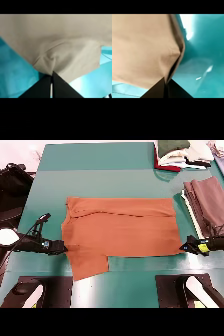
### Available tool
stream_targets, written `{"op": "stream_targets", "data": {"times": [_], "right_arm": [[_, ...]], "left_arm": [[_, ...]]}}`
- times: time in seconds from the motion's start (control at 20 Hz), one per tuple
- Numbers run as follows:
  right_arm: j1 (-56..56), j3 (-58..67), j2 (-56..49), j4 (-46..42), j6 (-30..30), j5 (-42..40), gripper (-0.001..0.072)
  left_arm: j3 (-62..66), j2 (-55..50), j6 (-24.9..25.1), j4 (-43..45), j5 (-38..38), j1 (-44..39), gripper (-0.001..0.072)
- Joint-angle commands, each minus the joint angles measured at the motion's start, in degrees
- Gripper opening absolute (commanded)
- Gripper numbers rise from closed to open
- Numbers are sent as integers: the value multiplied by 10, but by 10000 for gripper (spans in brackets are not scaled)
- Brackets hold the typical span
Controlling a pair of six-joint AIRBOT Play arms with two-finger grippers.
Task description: Fold the shirts.
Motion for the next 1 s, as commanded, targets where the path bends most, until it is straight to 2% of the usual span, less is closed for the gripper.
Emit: {"op": "stream_targets", "data": {"times": [0.0, 0.2, 0.25, 0.55, 0.75, 0.95], "right_arm": [[45, 46, 58, -39, 25, 15, 15], [106, 136, 49, -41, 44, -9, 15], [125, 159, 29, -41, 50, -20, 15], [206, 312, -169, -41, 83, -66, 15], [243, 410, -288, -40, 103, -96, 15], [260, 504, -374, -30, 104, -100, 15]], "left_arm": [[34, 46, -26, 25, -49, 0, 22], [96, 2, -18, 28, 37, 0, 22], [115, -29, 1, 28, 66, 0, 23], [283, -290, 64, 15, 170, 0, 25], [406, -441, 68, -9, 221, 0, 25], [475, -530, 83, -36, 231, 0, 26]]}}
